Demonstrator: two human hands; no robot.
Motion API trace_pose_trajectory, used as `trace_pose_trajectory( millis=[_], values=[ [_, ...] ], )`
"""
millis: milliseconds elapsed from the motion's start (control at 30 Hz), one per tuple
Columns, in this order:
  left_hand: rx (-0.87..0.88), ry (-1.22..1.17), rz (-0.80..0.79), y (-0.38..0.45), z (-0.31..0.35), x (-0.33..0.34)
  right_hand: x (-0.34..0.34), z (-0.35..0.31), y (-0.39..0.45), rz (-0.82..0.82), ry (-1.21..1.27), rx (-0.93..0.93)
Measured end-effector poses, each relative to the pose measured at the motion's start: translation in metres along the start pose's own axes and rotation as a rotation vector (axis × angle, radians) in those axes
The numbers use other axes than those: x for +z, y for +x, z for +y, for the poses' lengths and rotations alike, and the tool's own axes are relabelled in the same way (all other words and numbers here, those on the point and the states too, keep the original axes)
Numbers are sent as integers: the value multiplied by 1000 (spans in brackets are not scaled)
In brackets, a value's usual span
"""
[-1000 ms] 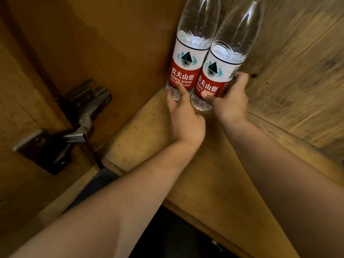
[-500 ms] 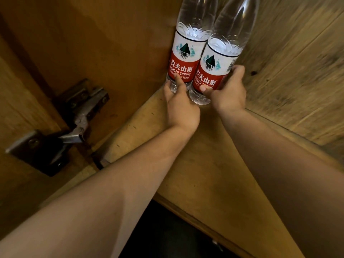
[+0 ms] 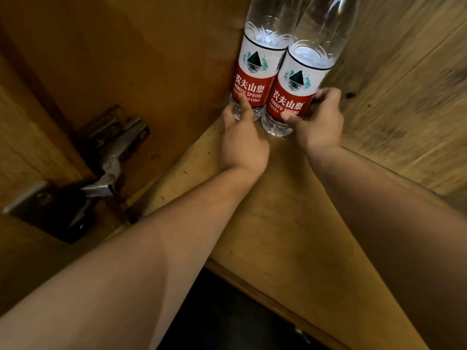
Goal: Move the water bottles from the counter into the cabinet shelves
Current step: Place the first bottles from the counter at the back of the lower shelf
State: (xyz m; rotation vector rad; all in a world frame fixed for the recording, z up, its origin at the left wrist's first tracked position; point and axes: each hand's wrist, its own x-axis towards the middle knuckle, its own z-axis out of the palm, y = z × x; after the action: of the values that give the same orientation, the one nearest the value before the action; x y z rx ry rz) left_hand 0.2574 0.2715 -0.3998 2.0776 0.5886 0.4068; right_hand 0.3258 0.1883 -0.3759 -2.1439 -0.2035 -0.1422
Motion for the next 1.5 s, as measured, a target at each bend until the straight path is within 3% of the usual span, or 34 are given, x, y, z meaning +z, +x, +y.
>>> trace_pose_trajectory(
  millis=[200,333,433,633,733,800,1100,1333,1500],
  values=[
    [20,49,-5,1,-2,2,3,2,2,6,17,12],
    [-13,-3,-99,0,-1,-1,4,6,-1,-112,41,167],
    [-84,-80,-182,-7,5,-3,-9,11,-16,-169,257,342],
    [-240,-294,-257,-47,19,-16,-65,13,-101,-56,515,408],
    [-293,-519,-331,-95,25,-23,-102,14,-162,-17,568,418],
    [-281,-544,-422,-131,33,-25,-134,14,-202,25,575,422],
    [33,-393,-889,-325,49,-13,-265,68,-387,205,406,419],
    [-21,-243,-1303,-507,41,22,-336,124,-597,467,333,618],
    [-10,-64,-1455,-624,28,56,-366,156,-744,737,421,804]
  ],
)
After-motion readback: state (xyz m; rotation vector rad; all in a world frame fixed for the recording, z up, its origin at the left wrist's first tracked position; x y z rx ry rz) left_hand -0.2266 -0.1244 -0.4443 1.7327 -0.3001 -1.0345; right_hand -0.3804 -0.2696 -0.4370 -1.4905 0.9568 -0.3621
